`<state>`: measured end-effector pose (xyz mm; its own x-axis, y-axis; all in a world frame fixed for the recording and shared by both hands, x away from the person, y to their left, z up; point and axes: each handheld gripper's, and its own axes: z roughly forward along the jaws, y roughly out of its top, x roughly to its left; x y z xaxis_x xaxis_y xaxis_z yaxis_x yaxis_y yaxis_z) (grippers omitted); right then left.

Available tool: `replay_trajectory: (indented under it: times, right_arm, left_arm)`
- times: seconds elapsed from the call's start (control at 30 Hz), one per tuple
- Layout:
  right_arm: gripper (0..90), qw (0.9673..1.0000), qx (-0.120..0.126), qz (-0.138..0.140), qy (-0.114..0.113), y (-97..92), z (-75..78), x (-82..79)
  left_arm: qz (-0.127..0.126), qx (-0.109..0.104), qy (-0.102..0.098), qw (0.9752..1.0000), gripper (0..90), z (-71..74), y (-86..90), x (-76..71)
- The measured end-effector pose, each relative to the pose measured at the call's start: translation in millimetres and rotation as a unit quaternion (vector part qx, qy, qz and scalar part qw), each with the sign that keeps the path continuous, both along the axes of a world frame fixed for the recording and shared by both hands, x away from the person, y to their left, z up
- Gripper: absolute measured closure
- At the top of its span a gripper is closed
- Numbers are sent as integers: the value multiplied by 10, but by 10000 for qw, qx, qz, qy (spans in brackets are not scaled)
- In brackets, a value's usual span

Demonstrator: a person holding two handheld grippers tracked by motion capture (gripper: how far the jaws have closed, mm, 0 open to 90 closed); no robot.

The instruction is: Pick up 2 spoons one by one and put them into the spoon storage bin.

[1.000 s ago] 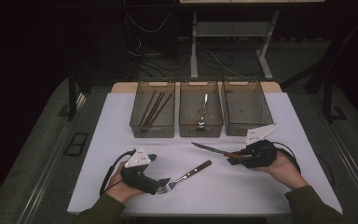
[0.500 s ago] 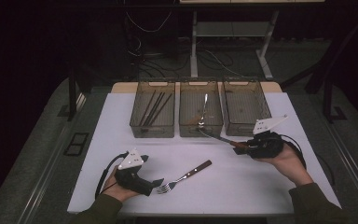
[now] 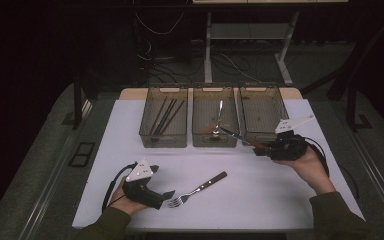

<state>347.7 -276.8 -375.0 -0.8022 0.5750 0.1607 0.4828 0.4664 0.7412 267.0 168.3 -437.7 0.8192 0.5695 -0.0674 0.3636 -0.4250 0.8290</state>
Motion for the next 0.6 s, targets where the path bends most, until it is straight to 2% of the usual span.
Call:
replay_trajectory:
  times: [0.1, 0.37, 0.6]
  right_arm:
    - [761, 9999, -11, -129, -38, -29, 16, 43]
    - [761, 9985, 165, -504, -103, -115, 52, 162]
    - [761, 9964, 155, -811, -167, -193, 96, 287]
  left_arm:
    - [8, -1, 18, 10000, 0, -5, 4, 3]
    - [16, 5, 26, 10000, 0, -7, 9, 8]
    - [27, -1, 26, 10000, 0, -10, 8, 13]
